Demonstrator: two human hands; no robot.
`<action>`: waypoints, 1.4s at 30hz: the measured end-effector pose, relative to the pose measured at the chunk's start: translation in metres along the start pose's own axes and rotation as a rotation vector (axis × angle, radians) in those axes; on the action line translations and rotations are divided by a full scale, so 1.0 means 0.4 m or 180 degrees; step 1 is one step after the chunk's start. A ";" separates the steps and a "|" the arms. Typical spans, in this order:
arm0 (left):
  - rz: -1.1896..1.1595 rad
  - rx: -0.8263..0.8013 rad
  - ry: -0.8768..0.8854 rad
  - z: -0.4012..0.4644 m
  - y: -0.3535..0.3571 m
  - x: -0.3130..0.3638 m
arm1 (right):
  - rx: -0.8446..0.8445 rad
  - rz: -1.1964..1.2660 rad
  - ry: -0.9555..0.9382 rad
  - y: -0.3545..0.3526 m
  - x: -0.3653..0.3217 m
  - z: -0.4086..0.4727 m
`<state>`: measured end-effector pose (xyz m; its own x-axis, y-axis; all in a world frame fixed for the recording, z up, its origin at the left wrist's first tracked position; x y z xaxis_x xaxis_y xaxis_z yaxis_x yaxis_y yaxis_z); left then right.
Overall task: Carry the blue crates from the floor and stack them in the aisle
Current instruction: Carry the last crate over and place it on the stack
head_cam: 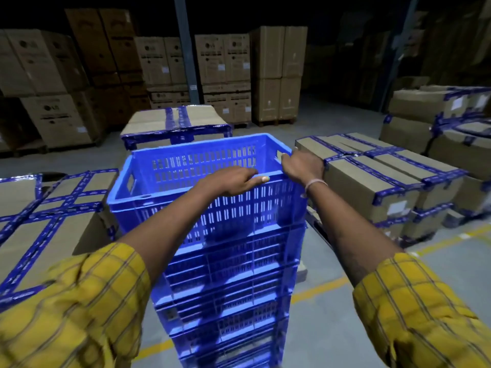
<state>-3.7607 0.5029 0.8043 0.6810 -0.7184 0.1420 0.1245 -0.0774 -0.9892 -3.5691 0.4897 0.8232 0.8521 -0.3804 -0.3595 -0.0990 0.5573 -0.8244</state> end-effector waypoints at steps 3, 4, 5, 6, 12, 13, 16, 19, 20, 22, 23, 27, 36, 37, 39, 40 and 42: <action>0.0332 0.0036 0.0042 0.083 0.021 0.055 | 0.0169 0.0710 -0.0071 0.001 0.061 -0.030; 0.0374 0.0046 0.0040 0.103 0.024 0.065 | 0.0158 0.1373 0.0050 0.017 0.103 -0.041; 0.0407 0.0042 0.0042 0.117 0.025 0.073 | 0.0031 0.2124 0.0298 0.046 0.148 -0.060; 0.0451 0.0028 0.0060 0.129 0.028 0.074 | -0.0089 0.2741 0.0597 0.079 0.193 -0.080; 0.0541 0.0096 0.0150 0.166 0.046 0.061 | -0.0227 0.4457 0.1866 0.276 0.403 -0.139; 0.0478 0.0085 0.0106 0.169 0.049 0.057 | -0.0296 0.4633 0.1959 0.326 0.391 -0.159; 0.0439 0.0132 0.0081 0.173 0.045 0.048 | -0.0915 0.4726 0.1879 0.456 0.290 -0.231; 0.0431 0.0164 0.0116 0.171 0.037 0.040 | -0.1327 0.4741 0.1623 0.463 0.256 -0.233; 0.0428 0.0165 0.0131 0.172 0.037 0.045 | -0.1299 0.4725 0.1695 0.462 0.291 -0.216; 0.0458 0.0217 0.0138 0.181 0.040 0.065 | -0.1008 0.4883 0.1887 0.458 0.358 -0.178; 0.0461 0.0245 0.0125 0.183 0.041 0.075 | -0.0837 0.4903 0.1981 0.464 0.378 -0.174; 0.0482 0.0252 0.0082 0.182 0.040 0.051 | -0.1134 0.4767 0.1882 0.526 0.296 -0.233; 0.0559 0.0418 0.0053 0.163 0.027 0.056 | -0.1470 0.4600 0.1426 0.358 0.265 -0.151; 0.0579 0.0399 0.0022 0.158 0.025 0.051 | -0.1301 0.4589 0.1360 0.316 0.262 -0.111; 0.0613 0.0364 -0.0029 0.144 0.022 0.045 | -0.1020 0.4508 0.1373 0.224 0.260 -0.027; 0.0629 0.0349 -0.0046 0.139 0.022 0.046 | -0.0963 0.4401 0.1272 0.169 0.241 0.014; 0.0665 0.0357 -0.0079 0.133 0.022 0.053 | -0.1077 0.3978 0.0868 0.063 0.168 0.076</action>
<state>-3.7068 0.5240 0.8006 0.7177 -0.6935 -0.0632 0.0574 0.1494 -0.9871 -3.4989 0.5005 0.7917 -0.0323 0.0942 -0.9950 -0.8936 0.4432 0.0709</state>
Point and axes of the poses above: each hand's wrist, its own z-axis towards the middle knuckle, its own y-axis out of the palm, x = y × z, the point moved 10 cm from there along z, towards the middle knuckle, and after that the axes turned 4 degrees about x, right-handed, at the moved point
